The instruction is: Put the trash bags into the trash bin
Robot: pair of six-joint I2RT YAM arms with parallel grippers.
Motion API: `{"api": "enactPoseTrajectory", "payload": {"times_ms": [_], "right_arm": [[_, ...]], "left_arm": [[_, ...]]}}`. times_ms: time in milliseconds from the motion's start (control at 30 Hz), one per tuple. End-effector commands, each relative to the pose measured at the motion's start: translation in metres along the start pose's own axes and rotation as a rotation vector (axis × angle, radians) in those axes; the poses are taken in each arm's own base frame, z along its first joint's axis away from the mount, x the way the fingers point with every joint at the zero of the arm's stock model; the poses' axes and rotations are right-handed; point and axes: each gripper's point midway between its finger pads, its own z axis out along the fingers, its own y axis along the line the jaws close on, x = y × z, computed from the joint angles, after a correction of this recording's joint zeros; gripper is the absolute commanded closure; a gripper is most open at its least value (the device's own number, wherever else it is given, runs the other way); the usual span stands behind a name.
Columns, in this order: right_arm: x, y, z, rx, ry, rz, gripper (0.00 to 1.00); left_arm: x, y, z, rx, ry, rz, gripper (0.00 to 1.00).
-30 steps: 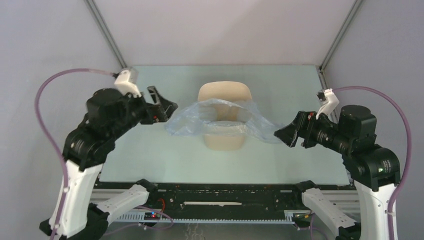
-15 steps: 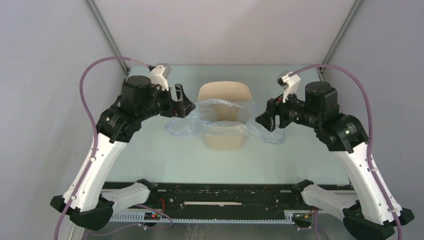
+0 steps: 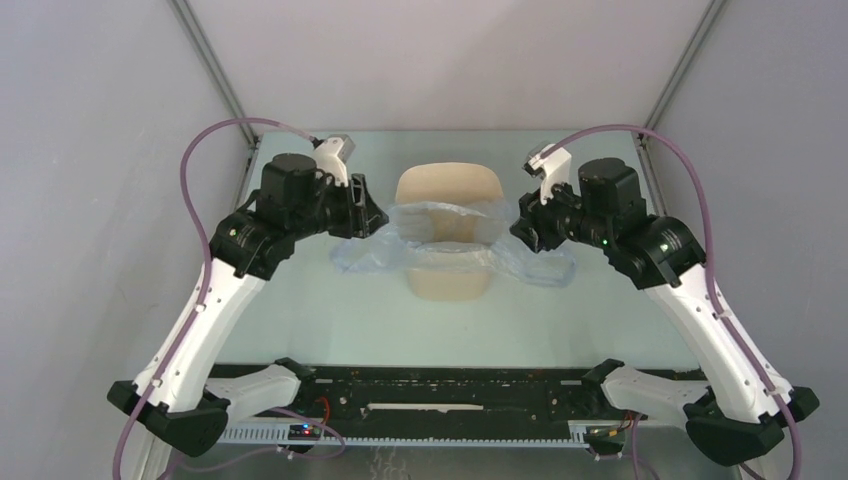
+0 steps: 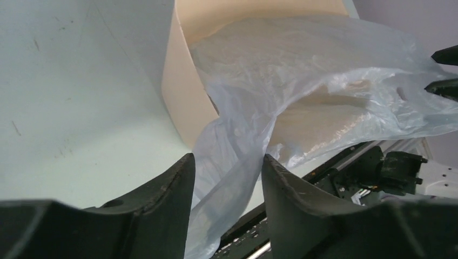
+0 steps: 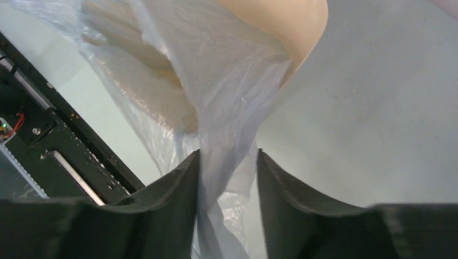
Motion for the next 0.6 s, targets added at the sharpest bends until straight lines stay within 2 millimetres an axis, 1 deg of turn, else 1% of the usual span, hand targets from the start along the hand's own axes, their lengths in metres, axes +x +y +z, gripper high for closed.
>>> {"api": "enactPoseTrajectory", "payload": {"times_ms": [0,67,133,233,367,400,567], "right_arm": [[-0.011,-0.017,0.01,0.088,-0.02,-0.006,0.57],[-0.014,-0.018,0.013,0.091,-0.021,0.0,0.66],[-0.017,-0.02,0.017,0.101,-0.027,0.002,0.71],[-0.022,-0.033,0.025,0.16,-0.04,0.013,0.86],[-0.025,-0.051,0.039,0.205,-0.019,0.059,0.98],[-0.025,-0.055,0.042,0.206,-0.011,0.077,1.0],[-0.027,-0.068,0.057,0.171,0.015,0.178,1.0]], "left_arm": [[-0.011,0.017,0.003,-0.082,-0.051,0.001,0.56],[-0.017,0.023,0.004,-0.112,-0.069,-0.017,0.65],[-0.023,0.03,0.006,-0.141,-0.08,-0.038,0.72],[-0.028,0.039,0.014,-0.169,-0.083,-0.079,0.84],[-0.035,0.036,0.032,-0.139,-0.069,-0.101,0.96],[-0.038,0.036,0.037,-0.14,-0.069,-0.103,0.99],[-0.051,0.045,0.047,-0.181,-0.109,-0.101,1.0]]}}
